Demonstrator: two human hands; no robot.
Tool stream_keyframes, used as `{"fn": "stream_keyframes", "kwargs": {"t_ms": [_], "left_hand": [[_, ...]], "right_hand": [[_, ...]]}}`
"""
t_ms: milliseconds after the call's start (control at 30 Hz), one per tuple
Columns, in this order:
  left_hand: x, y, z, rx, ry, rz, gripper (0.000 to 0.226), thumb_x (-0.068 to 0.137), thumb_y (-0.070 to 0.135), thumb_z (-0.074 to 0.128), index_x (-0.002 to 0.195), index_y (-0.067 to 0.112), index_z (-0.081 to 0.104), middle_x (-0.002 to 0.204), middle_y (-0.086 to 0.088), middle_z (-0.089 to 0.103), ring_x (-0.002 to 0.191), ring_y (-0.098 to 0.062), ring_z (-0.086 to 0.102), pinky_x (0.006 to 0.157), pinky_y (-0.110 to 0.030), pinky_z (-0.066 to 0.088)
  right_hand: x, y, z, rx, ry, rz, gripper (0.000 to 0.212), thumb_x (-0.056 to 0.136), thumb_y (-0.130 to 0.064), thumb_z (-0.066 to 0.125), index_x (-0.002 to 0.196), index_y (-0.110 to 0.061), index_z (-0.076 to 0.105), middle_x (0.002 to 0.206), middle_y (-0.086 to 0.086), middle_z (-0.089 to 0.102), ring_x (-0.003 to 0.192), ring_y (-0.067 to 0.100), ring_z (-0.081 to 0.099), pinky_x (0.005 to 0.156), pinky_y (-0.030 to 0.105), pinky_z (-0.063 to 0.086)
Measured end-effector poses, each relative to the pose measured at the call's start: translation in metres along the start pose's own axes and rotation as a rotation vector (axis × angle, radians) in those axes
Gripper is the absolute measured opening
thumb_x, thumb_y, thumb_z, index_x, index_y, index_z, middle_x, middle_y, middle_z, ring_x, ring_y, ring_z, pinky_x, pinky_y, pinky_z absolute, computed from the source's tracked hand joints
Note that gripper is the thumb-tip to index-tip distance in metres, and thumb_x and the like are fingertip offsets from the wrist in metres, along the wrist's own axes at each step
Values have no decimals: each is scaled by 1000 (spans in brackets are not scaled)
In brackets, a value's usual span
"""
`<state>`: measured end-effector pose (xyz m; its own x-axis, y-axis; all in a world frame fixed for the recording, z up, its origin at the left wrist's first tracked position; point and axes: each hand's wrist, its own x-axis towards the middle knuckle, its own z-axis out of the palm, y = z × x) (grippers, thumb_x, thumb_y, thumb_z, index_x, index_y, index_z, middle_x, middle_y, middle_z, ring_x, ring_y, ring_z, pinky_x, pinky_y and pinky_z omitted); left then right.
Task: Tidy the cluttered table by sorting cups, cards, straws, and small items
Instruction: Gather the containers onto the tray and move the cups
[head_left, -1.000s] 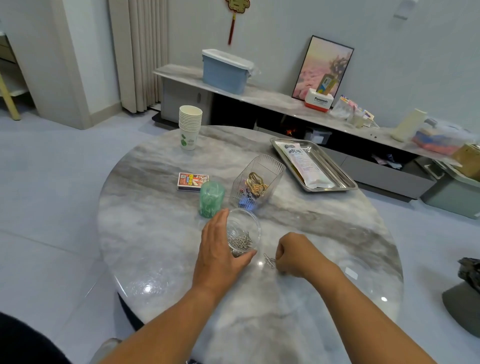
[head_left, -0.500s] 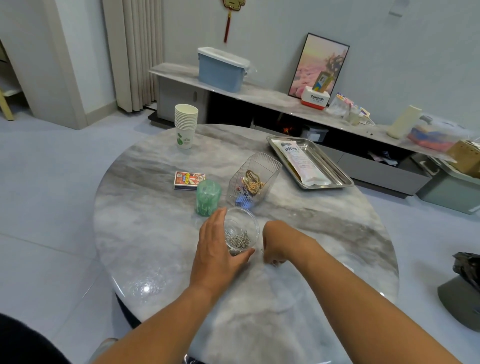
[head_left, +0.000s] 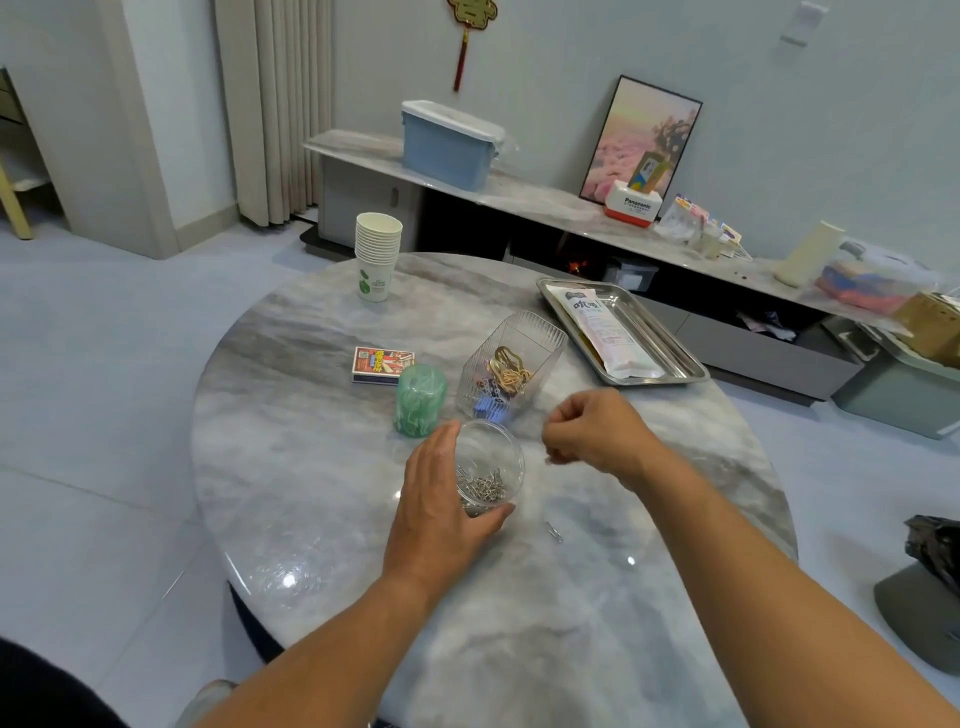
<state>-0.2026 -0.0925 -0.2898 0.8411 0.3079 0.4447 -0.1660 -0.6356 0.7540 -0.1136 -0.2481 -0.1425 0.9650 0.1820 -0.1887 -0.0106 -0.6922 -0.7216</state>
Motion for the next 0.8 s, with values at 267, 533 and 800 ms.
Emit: {"fn": "stream_keyframes", "kwargs": {"t_ms": [267,533,800], "left_hand": [[-1,4,-2,-21,-5,-10,110,68,49,88,154,21,25,153,6,36,141,-12,31,113,-22,31],[0,2,0,0,0,-1,111,65,49,88,153,13,31,151,0,41,140,-19,36,114,-29,36],[-2,1,-1,-7,-3,3,112,66,50,88,154,15,28,152,1,40,141,-17,35,114,-28,35]], "right_hand": [[-1,-9,14,-234,58,-54,5,86,-5,76,82,-4,74,78,13,75,71,24,76,70,40,65],[-15,32,39,-884,-254,73,8,76,-2,69,84,-3,72,84,12,70,76,28,68,63,31,57],[-16,34,40,-887,-284,94,15,75,-6,69,89,-1,70,87,13,68,76,27,63,60,26,48]]}}
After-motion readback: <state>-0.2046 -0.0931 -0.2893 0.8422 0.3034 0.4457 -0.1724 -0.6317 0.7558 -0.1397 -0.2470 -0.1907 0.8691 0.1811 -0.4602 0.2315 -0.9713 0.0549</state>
